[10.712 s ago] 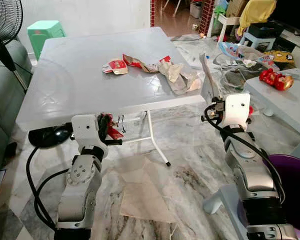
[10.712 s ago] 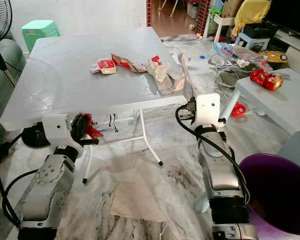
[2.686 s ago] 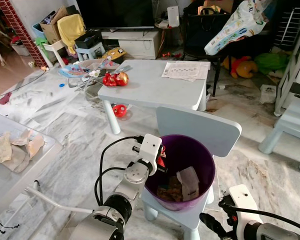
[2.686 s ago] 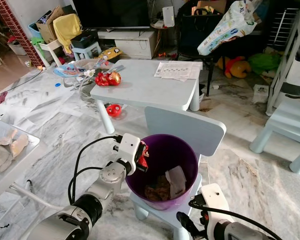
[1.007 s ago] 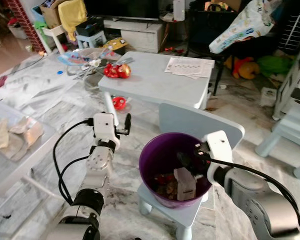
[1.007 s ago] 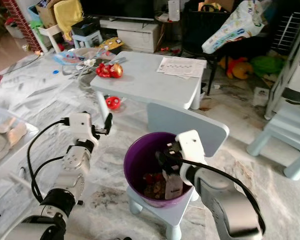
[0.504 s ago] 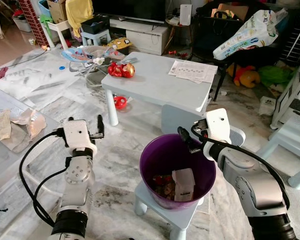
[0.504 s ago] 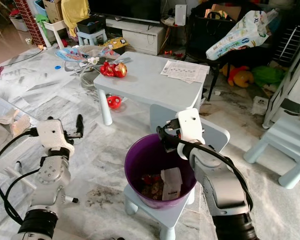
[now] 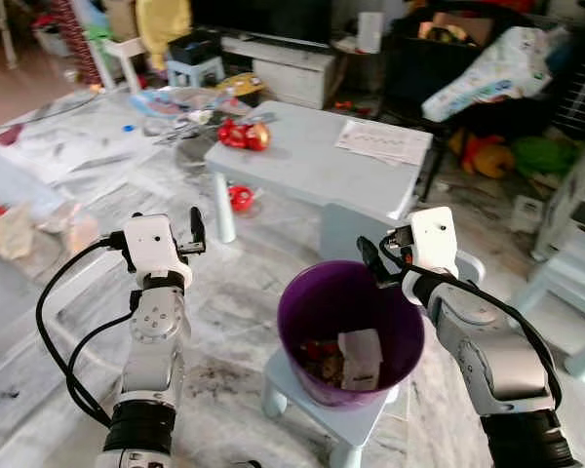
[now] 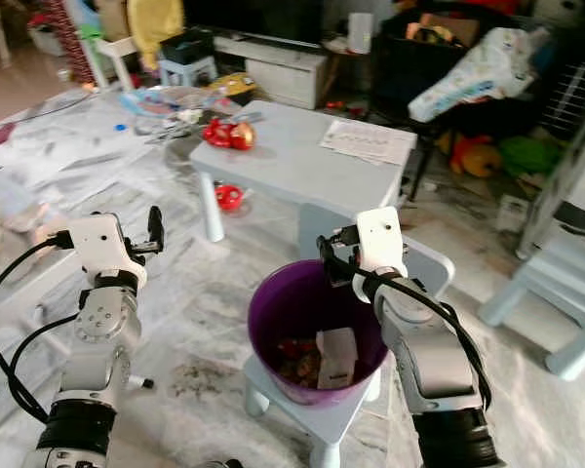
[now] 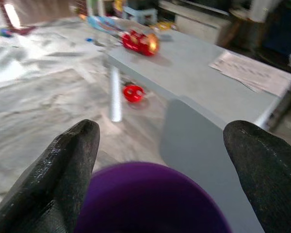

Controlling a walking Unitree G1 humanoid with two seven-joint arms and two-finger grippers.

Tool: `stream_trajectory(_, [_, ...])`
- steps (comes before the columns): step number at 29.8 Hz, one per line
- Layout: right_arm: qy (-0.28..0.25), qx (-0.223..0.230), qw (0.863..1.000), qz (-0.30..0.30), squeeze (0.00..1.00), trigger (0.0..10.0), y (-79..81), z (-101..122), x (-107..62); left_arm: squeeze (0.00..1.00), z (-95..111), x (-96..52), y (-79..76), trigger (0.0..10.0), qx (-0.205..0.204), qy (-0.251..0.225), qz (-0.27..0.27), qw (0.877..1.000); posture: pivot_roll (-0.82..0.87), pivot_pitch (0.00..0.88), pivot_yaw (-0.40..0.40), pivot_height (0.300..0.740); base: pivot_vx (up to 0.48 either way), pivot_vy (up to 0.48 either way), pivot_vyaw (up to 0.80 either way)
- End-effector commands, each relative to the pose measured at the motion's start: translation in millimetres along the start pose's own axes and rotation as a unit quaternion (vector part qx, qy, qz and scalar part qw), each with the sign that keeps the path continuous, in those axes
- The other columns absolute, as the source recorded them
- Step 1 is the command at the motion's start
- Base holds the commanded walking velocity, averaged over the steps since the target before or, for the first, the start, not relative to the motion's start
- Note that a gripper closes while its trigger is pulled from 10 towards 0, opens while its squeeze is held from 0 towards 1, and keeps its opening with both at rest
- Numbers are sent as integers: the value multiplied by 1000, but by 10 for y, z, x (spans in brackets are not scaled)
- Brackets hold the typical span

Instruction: Picking trash to rubbish bin

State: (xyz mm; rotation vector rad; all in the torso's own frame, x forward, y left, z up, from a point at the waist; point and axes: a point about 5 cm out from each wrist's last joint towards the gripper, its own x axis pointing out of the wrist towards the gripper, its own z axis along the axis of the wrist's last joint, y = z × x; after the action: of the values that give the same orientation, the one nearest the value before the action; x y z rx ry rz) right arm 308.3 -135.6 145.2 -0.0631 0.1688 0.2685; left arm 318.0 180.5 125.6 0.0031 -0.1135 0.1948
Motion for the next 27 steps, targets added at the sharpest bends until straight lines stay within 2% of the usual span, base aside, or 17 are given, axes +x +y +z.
stream_trajectory(1, [-2, -3, 1000, 3, 0, 10000, -3, 8, 14, 0, 71, 17, 14, 10000, -7, -7, 2, 1000, -49, 0, 21, 740, 0, 0, 800])
stream_trajectory(5, [0, -5, 1000, 4, 0, 10000, -7, -13, 11, 0, 96, 19, 8, 10000, -3, -9, 4, 1000, -47, 0, 20, 740, 0, 0, 800])
stream_trajectory(8, [0, -3, 1000, 4, 0, 10000, -2, -16, 33, 0, 114, 23, 22, 10000, 14, -9, 9, 1000, -42, 0, 19, 740, 0, 0, 800])
stream_trajectory(27, [2, 4, 1000, 5, 0, 10000, 29, -48, 43, 0, 181, 43, 2, 10000, 10, -10, 4, 1000, -36, 12, 27, 740, 0, 0, 800])
